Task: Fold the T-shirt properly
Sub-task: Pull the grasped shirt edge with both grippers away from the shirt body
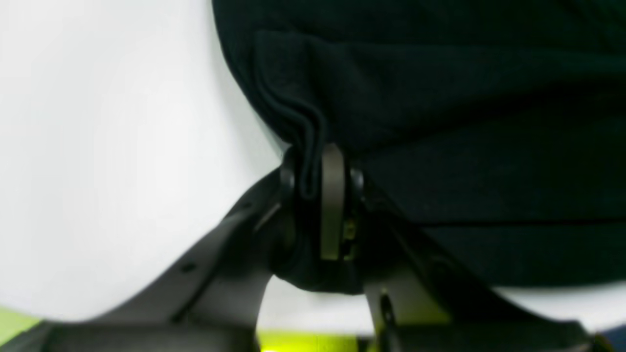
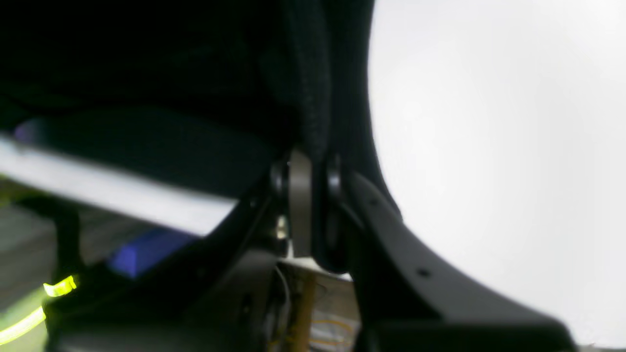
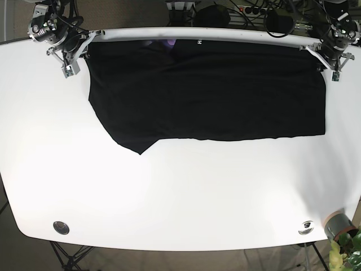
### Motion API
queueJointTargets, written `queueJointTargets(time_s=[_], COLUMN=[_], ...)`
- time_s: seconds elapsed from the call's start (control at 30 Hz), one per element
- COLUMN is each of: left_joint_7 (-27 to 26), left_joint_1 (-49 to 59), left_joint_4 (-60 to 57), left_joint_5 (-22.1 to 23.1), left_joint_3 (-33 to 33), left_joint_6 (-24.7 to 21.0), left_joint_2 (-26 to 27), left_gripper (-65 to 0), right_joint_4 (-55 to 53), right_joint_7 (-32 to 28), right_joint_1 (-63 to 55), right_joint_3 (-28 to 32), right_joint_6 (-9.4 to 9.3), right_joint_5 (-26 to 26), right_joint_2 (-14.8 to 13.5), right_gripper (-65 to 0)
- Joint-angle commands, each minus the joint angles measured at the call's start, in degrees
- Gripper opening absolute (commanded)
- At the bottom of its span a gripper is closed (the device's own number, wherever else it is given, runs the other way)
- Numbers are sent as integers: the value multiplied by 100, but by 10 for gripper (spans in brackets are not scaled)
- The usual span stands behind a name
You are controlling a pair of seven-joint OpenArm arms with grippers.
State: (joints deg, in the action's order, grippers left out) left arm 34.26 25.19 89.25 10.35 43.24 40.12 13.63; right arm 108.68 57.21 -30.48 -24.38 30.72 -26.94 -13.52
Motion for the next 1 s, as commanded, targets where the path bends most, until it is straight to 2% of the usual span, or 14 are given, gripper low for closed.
queueJointTargets(time_s=[0.0, 0.2, 0.27, 0.33, 0.4, 0.47, 0.53, 0.57, 0.67, 0.97], left_joint_7=[-63, -63, -63, -63, -63, -63, -63, -63, -63, -63], left_joint_1=[88, 70, 70, 70, 61, 52, 35, -27, -79, -132], left_joint_4=[152, 169, 196, 204, 204, 204, 213, 257, 424, 1013], left_joint_5=[42, 33, 33, 33, 33, 42, 42, 42, 51, 60], left_joint_3=[76, 49, 49, 49, 49, 49, 58, 58, 76, 76], left_joint_6=[-12, -12, -12, -12, -12, -12, -12, -12, -12, -12], left_joint_2=[-5, -136, -180, -189, -189, -172, -154, -92, -13, 57], left_gripper=[-603, -596, -557, -485, -417, -351, -326, -321, -318, -318], right_joint_4=[90, 107, 107, 99, 107, 107, 125, 187, 318, 371], right_joint_7=[-46, -55, -64, -64, -64, -73, -73, -73, -73, -46], right_joint_1=[-69, -148, -148, -139, -139, -139, -139, -139, -112, 459], right_joint_3=[-63, -63, -63, -63, -63, -72, -177, -335, -599, -784], right_joint_6=[106, 115, 106, 88, 62, 62, 62, 62, 62, 115], right_joint_5=[26, 26, 26, 26, 26, 35, -1, -18, -1, 17], right_joint_2=[-165, -165, -165, -165, -165, -156, -129, -103, 46, 82], right_gripper=[-626, -623, -623, -602, -539, -420, -349, -306, -250, -249])
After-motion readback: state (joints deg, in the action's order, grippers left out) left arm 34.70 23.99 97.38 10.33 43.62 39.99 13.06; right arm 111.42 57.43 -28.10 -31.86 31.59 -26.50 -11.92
